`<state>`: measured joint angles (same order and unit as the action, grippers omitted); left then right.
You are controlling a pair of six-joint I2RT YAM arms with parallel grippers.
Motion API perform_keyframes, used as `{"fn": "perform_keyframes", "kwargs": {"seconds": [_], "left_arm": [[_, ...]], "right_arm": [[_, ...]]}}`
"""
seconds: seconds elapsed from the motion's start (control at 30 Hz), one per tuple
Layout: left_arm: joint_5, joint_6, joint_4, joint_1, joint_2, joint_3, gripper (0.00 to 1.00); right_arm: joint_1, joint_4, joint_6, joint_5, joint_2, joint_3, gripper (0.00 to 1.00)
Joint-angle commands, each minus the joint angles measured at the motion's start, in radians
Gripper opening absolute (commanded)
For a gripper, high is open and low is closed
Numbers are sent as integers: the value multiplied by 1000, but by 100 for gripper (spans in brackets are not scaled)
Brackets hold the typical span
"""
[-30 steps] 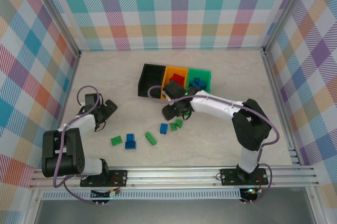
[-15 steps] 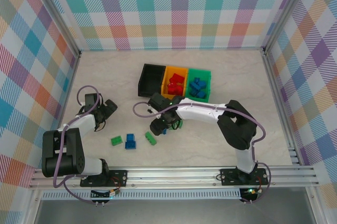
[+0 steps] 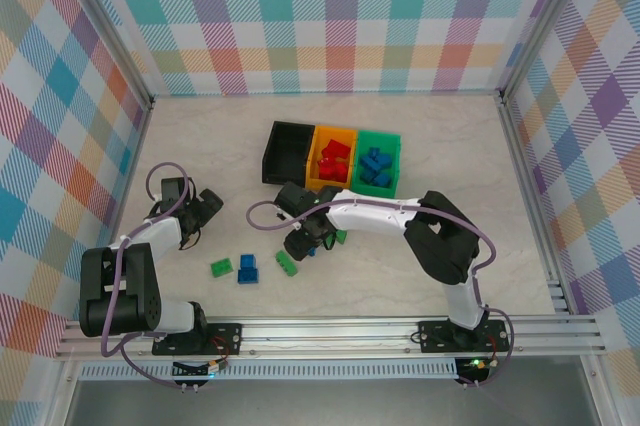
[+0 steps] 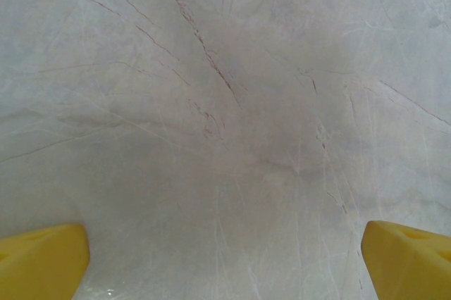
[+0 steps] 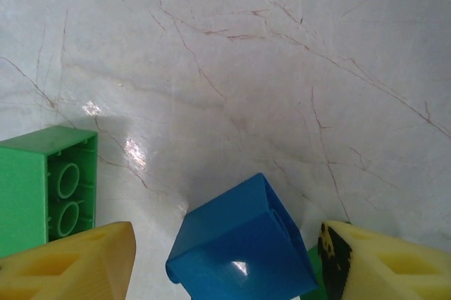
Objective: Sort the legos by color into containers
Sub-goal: Pick up the lego from the center of the table.
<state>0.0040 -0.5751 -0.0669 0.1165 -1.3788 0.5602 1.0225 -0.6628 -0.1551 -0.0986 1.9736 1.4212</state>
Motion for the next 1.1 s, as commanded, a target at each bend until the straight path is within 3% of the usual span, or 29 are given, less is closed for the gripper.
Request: {"fn": "perform_keyframes", "kwargs": {"seconds": [0.0,0.53,0.77,1.07], "left_arm": [[204,-15,84,-11,-48,-13,100],[200,-14,85,-11,-50,-11,100],[197,-8,74,-11,-45,-7,100],[197,-11,77,-11,-49,-8,100]], "right_arm": [[8,-107,23,-8,-18,-49,69],[45,-70,34,-60,73,38,66],[46,-88,42,-72,67,57,43],[-22,-40,-23,-65,-83,-1,40]]}}
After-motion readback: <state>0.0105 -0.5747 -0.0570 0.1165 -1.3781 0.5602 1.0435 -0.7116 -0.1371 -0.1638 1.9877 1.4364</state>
